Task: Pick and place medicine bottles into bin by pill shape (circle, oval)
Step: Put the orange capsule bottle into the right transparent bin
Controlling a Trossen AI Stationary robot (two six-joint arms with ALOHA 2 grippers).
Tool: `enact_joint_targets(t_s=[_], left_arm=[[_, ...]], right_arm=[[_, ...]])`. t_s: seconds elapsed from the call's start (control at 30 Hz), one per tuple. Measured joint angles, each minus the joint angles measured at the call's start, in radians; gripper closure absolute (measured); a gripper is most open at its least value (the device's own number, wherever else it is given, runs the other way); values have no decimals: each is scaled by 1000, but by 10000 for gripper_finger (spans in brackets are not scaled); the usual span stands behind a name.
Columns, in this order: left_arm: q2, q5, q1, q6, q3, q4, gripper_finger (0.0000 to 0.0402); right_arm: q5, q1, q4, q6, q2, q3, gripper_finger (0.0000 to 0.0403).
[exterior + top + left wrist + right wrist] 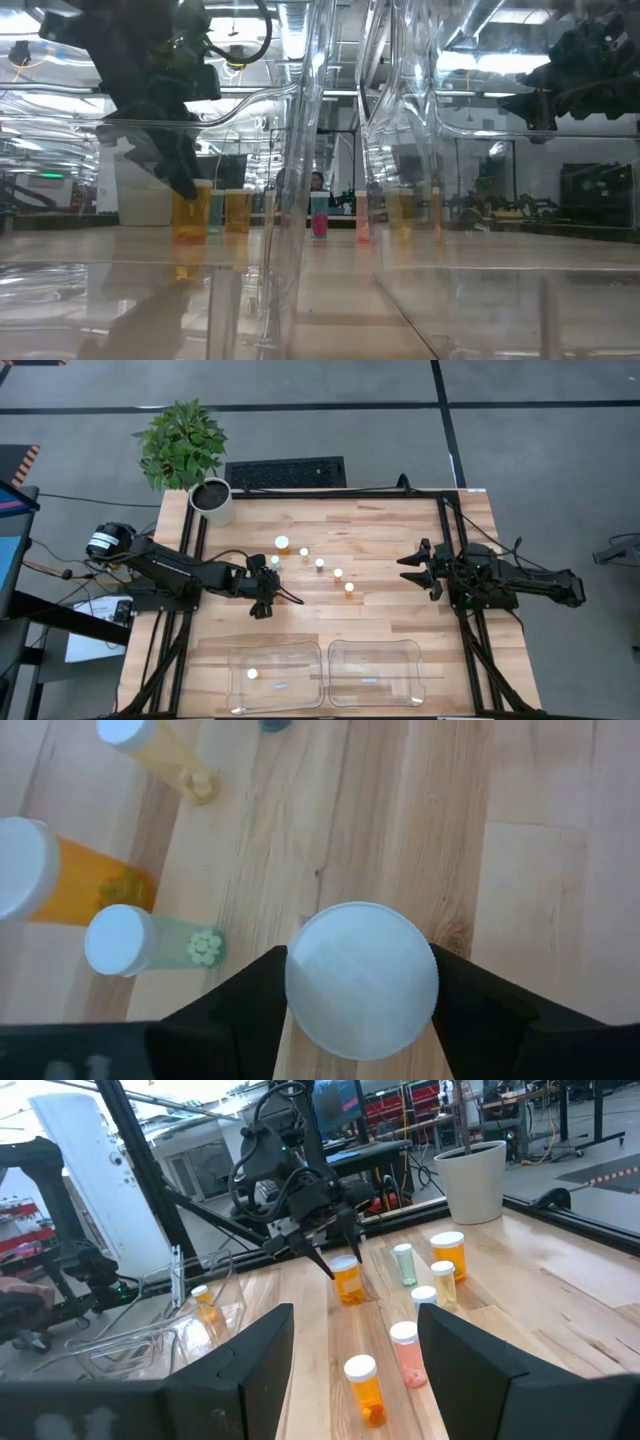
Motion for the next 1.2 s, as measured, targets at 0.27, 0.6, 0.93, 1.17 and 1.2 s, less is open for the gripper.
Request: enact_joint_targets(t_s=[0.27, 0.6, 0.93, 1.17, 1.2], left_arm=[[1, 10, 1, -9, 13, -10, 195], [2, 8, 1, 14, 206, -74, 194], [4, 36, -66, 127, 542, -79, 194], [30, -39, -163, 229, 691, -22, 194], [47, -48, -178, 245, 710, -21, 194]], right_arm=[[0, 0, 0, 0, 0, 0, 178], [0, 0, 0, 0, 0, 0, 178], [0, 0, 0, 0, 0, 0, 178], [0, 0, 0, 1, 0, 0, 178], [0, 0, 0, 1, 0, 0, 178]])
